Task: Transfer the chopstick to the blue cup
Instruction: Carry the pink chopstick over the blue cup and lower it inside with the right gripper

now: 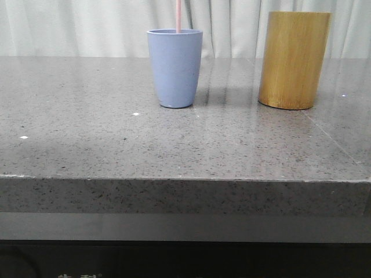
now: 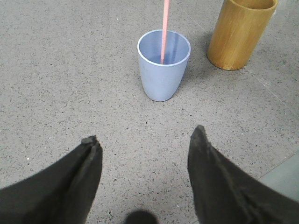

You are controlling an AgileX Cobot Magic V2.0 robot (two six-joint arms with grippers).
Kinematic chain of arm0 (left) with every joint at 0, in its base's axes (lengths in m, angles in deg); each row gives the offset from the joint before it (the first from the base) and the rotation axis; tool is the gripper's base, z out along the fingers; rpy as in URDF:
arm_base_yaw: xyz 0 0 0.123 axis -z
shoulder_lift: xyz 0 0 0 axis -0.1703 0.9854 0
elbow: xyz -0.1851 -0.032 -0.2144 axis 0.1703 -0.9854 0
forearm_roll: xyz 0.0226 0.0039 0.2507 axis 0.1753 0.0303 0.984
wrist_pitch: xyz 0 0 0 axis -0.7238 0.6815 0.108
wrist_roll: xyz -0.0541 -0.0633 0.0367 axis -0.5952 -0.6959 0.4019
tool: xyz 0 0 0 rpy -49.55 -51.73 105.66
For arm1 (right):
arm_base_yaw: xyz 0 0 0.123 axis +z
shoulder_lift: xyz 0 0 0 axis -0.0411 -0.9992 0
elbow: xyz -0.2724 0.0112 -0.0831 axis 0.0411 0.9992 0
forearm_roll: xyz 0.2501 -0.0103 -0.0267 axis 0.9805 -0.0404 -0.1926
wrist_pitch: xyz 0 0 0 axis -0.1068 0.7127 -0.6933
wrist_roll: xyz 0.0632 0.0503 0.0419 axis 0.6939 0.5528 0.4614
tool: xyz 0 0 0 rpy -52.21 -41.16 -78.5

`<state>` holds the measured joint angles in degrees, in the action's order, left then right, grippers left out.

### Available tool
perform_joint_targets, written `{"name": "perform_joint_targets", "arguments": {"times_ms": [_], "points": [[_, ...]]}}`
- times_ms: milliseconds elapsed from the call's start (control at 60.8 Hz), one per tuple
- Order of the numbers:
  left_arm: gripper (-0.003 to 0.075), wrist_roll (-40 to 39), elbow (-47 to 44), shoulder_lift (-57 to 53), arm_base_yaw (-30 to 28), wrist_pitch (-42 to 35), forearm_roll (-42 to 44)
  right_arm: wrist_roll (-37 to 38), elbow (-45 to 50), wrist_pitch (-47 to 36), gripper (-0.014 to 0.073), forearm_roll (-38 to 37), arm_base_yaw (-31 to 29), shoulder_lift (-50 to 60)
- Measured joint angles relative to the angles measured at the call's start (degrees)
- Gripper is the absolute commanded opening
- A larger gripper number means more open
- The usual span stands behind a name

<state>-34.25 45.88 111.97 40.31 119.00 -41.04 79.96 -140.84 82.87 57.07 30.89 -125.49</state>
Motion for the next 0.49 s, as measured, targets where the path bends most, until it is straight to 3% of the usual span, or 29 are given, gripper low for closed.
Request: {"name": "perform_joint_targets", "arguments": {"times_ms": [99, 494], "points": [[0.041, 0.0, 0.0, 0.0, 0.0, 0.0, 0.1, 0.0, 0.0, 0.1, 0.043, 0.0, 0.0, 0.0], [0.041, 0.0, 0.0, 0.0, 0.0, 0.0, 0.9, -0.1, 0.0, 13.7, 0.0425, -6.0, -0.2, 8.9]]}}
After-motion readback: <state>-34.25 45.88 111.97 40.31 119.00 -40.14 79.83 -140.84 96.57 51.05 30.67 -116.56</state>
